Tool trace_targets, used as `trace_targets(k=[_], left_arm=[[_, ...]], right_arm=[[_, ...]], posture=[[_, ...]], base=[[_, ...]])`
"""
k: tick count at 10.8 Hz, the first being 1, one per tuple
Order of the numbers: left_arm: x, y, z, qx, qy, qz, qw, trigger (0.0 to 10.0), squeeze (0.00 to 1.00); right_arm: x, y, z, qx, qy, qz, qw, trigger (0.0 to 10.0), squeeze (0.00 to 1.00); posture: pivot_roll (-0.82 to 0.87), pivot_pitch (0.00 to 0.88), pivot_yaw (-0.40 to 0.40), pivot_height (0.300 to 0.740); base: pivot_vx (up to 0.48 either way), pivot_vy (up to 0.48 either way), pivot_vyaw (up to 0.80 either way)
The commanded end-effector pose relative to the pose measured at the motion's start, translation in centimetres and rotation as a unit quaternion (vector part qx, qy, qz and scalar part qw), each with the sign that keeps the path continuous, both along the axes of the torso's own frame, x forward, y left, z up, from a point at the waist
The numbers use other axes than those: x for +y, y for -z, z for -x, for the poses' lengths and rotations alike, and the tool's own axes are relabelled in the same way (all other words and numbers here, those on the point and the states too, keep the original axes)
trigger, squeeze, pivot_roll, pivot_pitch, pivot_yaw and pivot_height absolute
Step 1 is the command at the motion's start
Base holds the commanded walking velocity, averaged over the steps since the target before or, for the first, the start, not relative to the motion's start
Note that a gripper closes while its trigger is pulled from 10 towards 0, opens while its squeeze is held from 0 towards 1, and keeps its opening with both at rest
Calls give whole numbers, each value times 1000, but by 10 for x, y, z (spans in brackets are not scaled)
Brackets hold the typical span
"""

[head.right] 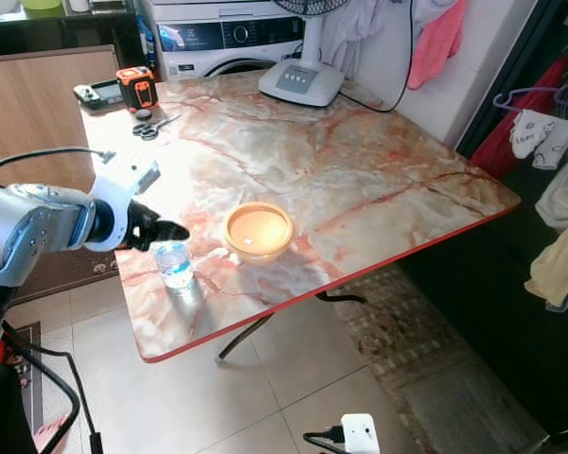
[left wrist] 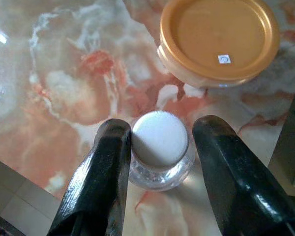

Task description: Restocking fridge

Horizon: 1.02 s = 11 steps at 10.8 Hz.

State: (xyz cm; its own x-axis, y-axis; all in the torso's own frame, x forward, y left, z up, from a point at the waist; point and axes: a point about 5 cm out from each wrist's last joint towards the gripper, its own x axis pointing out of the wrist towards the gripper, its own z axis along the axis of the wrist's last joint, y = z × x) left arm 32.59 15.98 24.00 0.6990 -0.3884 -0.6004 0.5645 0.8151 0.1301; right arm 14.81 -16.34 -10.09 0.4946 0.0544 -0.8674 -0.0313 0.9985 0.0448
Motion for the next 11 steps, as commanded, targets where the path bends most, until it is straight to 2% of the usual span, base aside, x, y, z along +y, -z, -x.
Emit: trace_targets(k=[1, 6, 8, 11], left_arm=[[-1, 0, 3, 1, 7, -11, 1000, 10000, 0], [1, 0, 2, -5, 5, -18, 1000, 10000, 0], [1, 3, 2, -3, 4, -17, 1000, 0, 0], [1, 4, 2, -3, 4, -16, 1000, 0, 0]], right_arm=[[-3, 1, 3, 8, 1, 3, 1000, 10000, 0], [-3, 1, 4, 9, 1, 3, 1000, 10000, 0], [-4, 1, 4, 9, 0, 2, 1000, 10000, 0], [-3, 1, 4, 9, -1, 2, 1000, 10000, 0]], posture=[[29, 13, -95, 740], [28, 14, -95, 740], [27, 15, -96, 740], [25, 16, -96, 740]], base=[[0, 0, 0], [0, 0, 0], [0, 0, 0], [0, 0, 0]])
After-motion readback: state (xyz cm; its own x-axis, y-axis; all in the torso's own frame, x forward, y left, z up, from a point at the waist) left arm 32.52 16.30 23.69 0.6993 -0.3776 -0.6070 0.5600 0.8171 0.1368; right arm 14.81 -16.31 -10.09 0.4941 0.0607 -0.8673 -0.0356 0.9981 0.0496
